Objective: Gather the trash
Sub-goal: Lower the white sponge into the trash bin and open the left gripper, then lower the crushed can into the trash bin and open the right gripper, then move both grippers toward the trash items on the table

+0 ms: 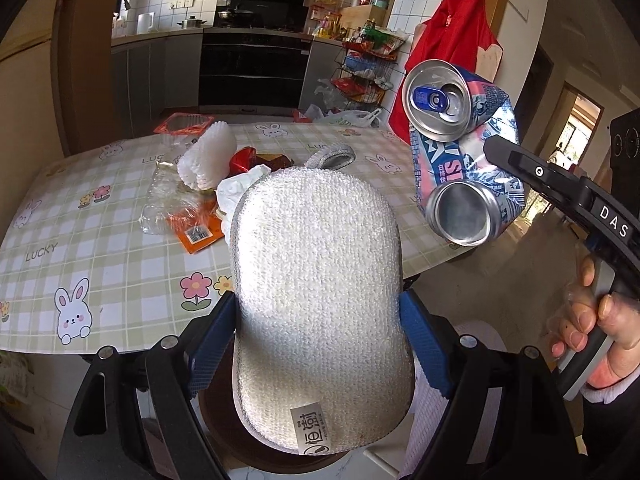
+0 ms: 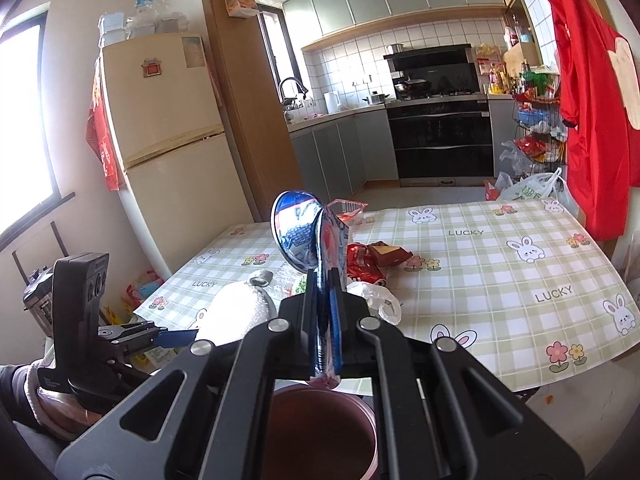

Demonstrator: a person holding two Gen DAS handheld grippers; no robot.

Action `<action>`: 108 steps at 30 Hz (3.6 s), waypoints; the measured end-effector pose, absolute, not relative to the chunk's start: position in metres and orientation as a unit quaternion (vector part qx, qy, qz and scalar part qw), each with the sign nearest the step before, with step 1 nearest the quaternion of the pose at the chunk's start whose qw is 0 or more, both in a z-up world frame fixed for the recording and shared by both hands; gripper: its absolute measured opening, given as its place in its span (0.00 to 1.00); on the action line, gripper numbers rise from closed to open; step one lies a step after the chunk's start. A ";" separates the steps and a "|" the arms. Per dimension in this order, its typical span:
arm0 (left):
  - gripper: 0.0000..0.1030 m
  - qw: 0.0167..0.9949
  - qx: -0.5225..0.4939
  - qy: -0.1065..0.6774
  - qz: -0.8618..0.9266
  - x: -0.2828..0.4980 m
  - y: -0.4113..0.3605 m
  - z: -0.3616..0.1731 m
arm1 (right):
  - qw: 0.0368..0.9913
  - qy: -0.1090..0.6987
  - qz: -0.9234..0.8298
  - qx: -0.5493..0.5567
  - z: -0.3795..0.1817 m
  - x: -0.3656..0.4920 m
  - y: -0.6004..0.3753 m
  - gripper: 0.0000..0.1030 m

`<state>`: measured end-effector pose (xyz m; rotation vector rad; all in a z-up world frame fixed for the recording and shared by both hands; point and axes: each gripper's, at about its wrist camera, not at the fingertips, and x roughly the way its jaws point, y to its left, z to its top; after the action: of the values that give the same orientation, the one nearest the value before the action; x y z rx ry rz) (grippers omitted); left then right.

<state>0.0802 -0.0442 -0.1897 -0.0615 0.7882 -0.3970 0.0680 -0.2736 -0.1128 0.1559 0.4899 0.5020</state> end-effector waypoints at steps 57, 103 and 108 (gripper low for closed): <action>0.94 0.951 -0.120 0.280 0.055 0.061 0.132 -0.146 | 0.905 0.322 0.276 0.037 -0.141 0.066 -0.215 0.61; 0.93 0.905 -0.209 0.366 -0.056 0.267 0.160 -0.161 | 0.933 0.342 0.117 -0.005 -0.165 0.213 -0.272 0.94; 0.84 0.894 -0.213 0.387 -0.075 0.346 0.156 -0.182 | 0.926 0.360 0.110 0.000 -0.178 0.263 -0.278 0.94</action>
<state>0.3457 0.1559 -0.1818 -0.4418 0.8027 -0.1561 0.2633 -0.2780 -0.1782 -0.0008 0.7378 0.2261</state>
